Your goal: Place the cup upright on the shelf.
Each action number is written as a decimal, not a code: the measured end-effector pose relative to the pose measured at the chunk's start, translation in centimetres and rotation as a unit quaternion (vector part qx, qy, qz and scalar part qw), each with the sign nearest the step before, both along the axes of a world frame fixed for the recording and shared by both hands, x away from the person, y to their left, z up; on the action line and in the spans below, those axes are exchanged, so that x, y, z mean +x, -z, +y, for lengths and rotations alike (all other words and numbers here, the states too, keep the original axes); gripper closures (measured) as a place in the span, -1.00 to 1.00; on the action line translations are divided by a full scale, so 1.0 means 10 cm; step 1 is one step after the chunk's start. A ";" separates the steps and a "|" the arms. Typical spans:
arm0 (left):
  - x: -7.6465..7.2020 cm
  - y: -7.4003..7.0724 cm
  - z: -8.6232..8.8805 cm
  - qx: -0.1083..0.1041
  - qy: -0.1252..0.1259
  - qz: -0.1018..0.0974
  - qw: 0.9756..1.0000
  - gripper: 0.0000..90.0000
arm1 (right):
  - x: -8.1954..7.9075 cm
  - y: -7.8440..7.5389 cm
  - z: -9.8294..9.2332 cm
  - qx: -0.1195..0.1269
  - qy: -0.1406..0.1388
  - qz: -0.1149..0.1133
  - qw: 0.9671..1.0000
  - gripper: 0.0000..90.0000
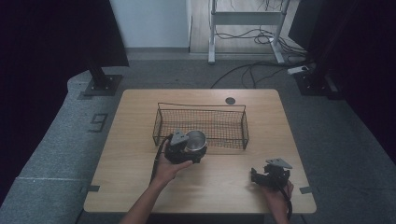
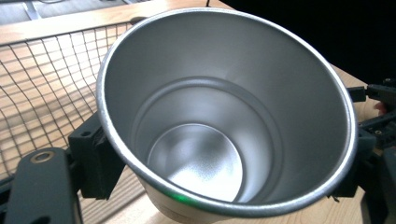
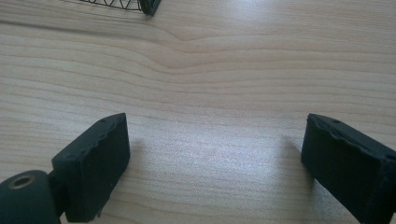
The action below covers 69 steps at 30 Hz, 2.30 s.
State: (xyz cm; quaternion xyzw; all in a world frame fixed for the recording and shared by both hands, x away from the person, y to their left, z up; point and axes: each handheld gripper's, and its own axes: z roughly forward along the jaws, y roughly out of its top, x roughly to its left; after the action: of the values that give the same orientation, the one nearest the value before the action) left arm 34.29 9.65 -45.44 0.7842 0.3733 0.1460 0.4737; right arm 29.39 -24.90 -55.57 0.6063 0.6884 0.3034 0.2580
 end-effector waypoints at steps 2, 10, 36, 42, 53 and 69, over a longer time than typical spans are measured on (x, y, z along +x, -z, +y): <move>0.02 -0.03 0.01 0.000 -0.001 -0.002 1.000 -0.61 | 0.00 0.00 0.00 0.000 0.000 0.000 1.000 -0.83; 0.06 -0.07 0.04 -0.003 -0.006 -0.006 1.000 -0.61 | 0.00 0.00 0.00 0.001 0.001 0.000 1.000 -0.83; 0.27 -0.23 -0.01 0.001 -0.009 -0.022 1.000 -0.61 | 0.00 0.00 0.00 -0.001 0.001 0.000 1.000 -0.82; 0.33 -0.25 -0.01 0.003 -0.011 -0.022 1.000 -0.61 | 0.00 0.00 0.00 0.000 0.000 0.001 1.000 -0.82; 0.44 -0.29 -0.02 0.003 -0.014 -0.024 1.000 -0.61 | 0.00 0.00 0.00 0.000 0.001 0.000 1.000 -0.82; 0.55 -0.36 -0.05 -0.001 -0.013 -0.015 1.000 -0.61 | 0.00 0.00 0.00 -0.001 0.000 0.000 1.000 -0.82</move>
State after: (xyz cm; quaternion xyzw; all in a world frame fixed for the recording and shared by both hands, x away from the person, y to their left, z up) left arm 39.77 9.18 -41.88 0.7766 0.3766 0.1635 0.4778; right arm 29.39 -24.92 -55.57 0.6063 0.6884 0.3025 0.2588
